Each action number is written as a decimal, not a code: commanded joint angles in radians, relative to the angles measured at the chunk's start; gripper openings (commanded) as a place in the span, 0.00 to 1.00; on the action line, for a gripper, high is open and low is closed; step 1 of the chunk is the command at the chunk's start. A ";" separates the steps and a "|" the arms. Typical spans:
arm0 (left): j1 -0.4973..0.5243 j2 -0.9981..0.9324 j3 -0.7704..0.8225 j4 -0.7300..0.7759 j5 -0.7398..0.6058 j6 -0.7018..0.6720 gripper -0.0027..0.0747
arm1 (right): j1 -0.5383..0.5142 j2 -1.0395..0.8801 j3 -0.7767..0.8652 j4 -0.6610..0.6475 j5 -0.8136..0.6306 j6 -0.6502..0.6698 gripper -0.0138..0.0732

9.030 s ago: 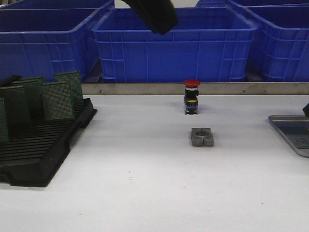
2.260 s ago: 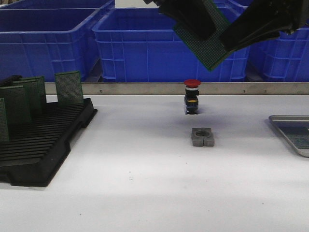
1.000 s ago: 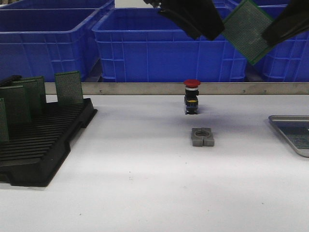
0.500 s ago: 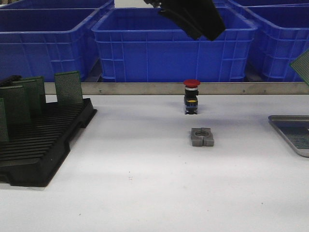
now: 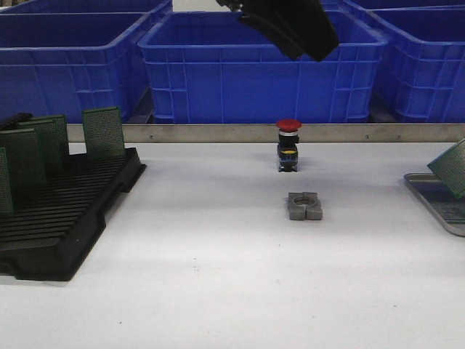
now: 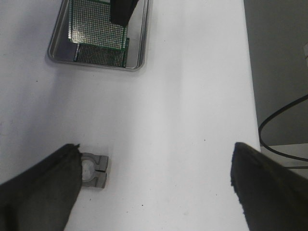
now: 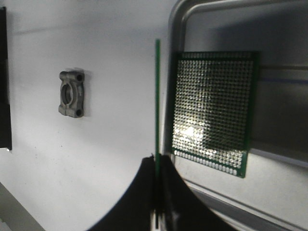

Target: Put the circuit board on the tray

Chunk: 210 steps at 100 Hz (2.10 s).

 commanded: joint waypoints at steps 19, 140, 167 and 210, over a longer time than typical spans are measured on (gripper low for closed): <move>-0.006 -0.056 -0.023 -0.062 0.040 -0.010 0.80 | -0.007 -0.015 -0.018 0.020 0.008 0.000 0.09; -0.002 -0.056 -0.023 -0.065 0.037 -0.015 0.80 | 0.038 -0.233 -0.018 -0.032 -0.214 0.017 0.72; 0.048 -0.062 -0.023 -0.028 -0.053 -0.075 0.80 | 0.118 -0.321 -0.013 -0.066 -0.258 0.011 0.72; 0.180 -0.213 -0.003 -0.006 -0.152 -0.233 0.79 | 0.257 -0.568 0.129 -0.071 -0.523 -0.036 0.72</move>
